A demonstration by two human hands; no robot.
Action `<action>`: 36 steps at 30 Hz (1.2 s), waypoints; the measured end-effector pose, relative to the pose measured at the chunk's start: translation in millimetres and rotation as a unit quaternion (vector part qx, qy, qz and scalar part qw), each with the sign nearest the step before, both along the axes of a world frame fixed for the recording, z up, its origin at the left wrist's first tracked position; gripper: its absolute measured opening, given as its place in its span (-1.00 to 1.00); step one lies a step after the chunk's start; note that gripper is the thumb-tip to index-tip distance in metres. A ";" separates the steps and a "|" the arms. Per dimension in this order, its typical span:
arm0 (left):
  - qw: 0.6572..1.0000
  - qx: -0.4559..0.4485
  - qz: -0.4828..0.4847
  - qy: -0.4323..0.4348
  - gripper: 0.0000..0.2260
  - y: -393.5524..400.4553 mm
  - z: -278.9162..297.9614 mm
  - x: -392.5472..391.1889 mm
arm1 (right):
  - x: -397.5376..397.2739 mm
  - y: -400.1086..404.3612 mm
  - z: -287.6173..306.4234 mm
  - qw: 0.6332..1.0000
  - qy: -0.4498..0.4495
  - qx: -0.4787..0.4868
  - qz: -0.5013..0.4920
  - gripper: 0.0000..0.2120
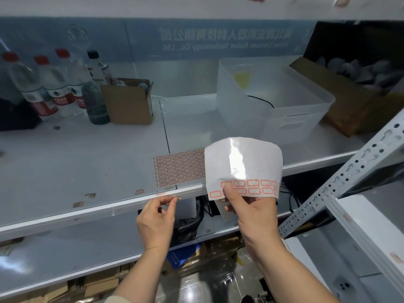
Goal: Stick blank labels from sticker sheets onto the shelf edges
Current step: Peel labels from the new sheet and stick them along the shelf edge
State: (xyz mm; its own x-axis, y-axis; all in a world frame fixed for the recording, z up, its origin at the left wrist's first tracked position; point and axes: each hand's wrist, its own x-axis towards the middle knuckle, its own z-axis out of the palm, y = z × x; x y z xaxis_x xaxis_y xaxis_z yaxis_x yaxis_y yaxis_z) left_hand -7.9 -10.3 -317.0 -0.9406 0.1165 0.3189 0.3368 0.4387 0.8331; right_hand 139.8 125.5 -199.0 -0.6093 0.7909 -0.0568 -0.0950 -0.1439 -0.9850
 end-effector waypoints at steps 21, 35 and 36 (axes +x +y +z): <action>0.947 0.088 -0.198 0.238 -0.80 30.5 143.2 73.0 | 15.4 3.3 28.8 0.999 0.052 -0.006 -0.003 -0.51; 0.956 0.124 -0.216 0.152 -0.89 41.3 159.7 82.0 | 30.4 3.6 44.0 0.970 0.164 -0.160 0.078 -0.64; 0.958 0.131 -0.217 0.134 -0.91 42.1 160.9 82.3 | 30.4 4.5 43.3 0.970 0.165 -0.161 0.075 -0.66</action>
State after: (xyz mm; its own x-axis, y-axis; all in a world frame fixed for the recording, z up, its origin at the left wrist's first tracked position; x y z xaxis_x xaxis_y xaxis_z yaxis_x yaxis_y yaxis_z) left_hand 74.5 31.9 -156.1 -0.7011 0.3619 0.6144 0.6581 -0.0033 0.7530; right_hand 170.2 130.0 -155.7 -0.7433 0.6654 -0.0693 -0.3512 -0.4762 -0.8061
